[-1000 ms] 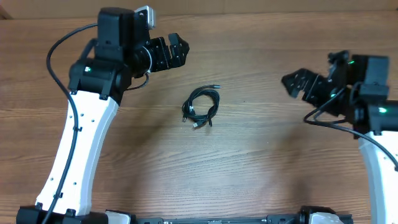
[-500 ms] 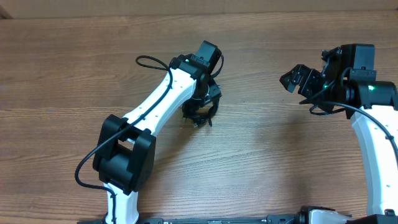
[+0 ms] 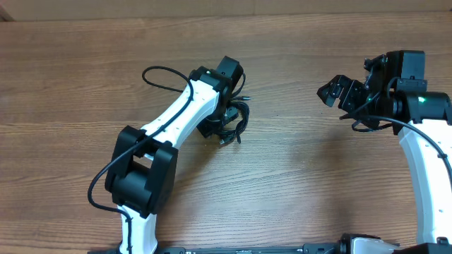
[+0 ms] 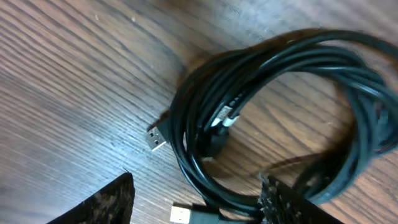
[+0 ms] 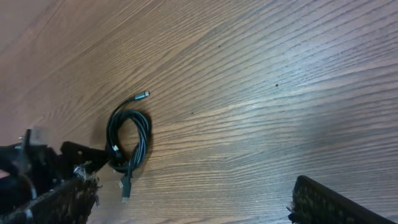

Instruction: Untangle cables

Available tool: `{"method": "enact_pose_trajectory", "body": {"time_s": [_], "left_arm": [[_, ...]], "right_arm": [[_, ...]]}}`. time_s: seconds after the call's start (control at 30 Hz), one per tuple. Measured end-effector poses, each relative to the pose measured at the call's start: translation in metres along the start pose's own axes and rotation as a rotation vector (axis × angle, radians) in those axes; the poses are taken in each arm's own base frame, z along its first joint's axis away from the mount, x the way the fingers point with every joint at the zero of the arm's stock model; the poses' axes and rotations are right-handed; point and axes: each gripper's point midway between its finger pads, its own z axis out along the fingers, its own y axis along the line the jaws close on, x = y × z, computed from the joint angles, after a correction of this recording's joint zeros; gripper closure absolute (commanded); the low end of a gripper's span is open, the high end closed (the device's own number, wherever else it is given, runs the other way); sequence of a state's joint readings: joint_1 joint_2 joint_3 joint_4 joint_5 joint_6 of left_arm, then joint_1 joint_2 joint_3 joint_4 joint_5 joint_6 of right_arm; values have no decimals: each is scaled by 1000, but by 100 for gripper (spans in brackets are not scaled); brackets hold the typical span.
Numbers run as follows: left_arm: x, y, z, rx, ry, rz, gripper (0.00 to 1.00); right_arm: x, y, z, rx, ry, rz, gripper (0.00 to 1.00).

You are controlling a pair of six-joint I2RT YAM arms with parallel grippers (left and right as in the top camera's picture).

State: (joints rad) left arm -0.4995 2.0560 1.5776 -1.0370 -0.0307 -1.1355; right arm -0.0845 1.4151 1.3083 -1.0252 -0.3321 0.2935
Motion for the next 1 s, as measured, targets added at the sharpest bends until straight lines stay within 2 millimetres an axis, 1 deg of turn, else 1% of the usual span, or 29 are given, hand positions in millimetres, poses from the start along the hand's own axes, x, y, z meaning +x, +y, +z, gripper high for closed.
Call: {"method": "enact_pose_trajectory", "body": {"time_s": [0.1, 0.3, 0.43, 0.47, 0.5, 0.57, 0.6, 0.67, 0.77, 0.8, 0.83, 0.87, 0.9, 0.97, 1.0], "left_arm": [[9, 7, 18, -40, 48, -10, 39], [12, 6, 22, -38, 67, -14, 52], [14, 9, 38, -73, 84, -14, 56], [15, 10, 40, -78, 89, -14, 60], [15, 10, 40, -78, 90, -15, 69], [14, 8, 40, -67, 85, -14, 92], [13, 6, 40, -62, 82, -16, 96], [13, 6, 39, -61, 80, -17, 96], [3, 0, 37, -30, 69, 30, 96], [-4, -3, 33, -16, 63, 60, 96], [-18, -9, 25, 19, 48, 114, 96], [-28, -18, 16, 58, 31, 169, 96], [-39, -31, 2, 115, 14, 248, 96], [-49, -52, -22, 210, -15, 379, 96], [-49, -62, -33, 257, -21, 452, 96]], "right_arm": [[2, -1, 0, 3, 8, 0, 0], [2, -1, 0, 2, 8, -3, 0], [2, -1, 0, 2, 6, -3, 0], [1, 0, 0, 2, 6, -4, 0], [1, 0, 0, 2, 5, -4, 0], [0, 0, 0, 0, 0, -6, 0], [0, 0, 0, -1, -1, -6, 0], [-1, 0, 0, -1, -3, -6, 0], [-2, 1, 0, -3, -7, -9, 0], [-2, 1, 0, -6, -9, -10, 0], [-4, 7, 0, -35, -14, -17, 0], [-5, 10, 0, -54, -13, -23, 0], [-6, 20, -1, -110, -13, -44, 0], [-6, 35, -3, -185, -10, -74, 0], [-5, 37, -3, -196, -8, -79, 0]]}}
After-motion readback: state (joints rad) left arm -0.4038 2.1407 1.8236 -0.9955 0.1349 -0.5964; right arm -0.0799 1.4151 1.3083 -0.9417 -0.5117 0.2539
